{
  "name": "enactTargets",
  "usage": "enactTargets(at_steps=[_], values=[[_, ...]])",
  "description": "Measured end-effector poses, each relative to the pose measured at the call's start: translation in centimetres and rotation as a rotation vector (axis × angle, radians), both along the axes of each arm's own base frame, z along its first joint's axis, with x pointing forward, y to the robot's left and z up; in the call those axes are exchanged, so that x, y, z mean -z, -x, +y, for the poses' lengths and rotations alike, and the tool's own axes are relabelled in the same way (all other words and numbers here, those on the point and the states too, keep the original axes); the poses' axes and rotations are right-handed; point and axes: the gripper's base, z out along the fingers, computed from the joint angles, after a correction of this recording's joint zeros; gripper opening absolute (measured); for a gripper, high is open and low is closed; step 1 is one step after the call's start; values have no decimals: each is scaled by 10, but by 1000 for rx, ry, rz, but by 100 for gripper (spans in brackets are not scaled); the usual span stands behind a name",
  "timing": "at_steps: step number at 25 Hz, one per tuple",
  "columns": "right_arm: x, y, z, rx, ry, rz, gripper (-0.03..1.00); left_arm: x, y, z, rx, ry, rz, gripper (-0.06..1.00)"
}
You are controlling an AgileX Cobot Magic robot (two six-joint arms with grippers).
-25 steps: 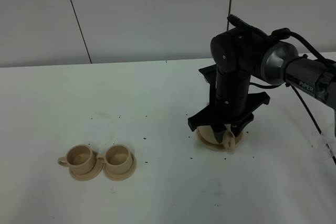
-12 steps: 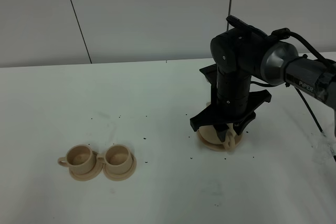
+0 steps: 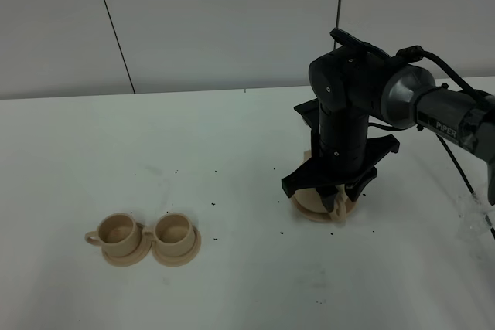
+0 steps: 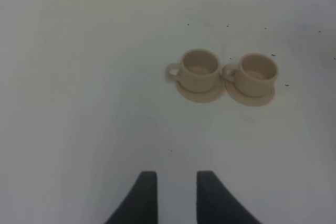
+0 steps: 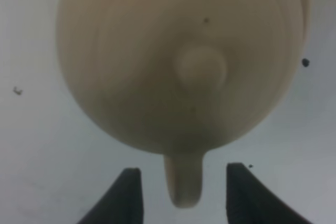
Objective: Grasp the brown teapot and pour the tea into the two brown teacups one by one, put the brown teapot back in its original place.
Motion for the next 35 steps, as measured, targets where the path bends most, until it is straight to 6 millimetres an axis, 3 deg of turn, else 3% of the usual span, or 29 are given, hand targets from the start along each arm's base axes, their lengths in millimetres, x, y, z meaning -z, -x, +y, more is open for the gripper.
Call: enactTargets(at_steps=[35], values=[[8, -3, 0, -20, 10, -6, 35, 0, 0, 0, 0, 0, 0, 25]])
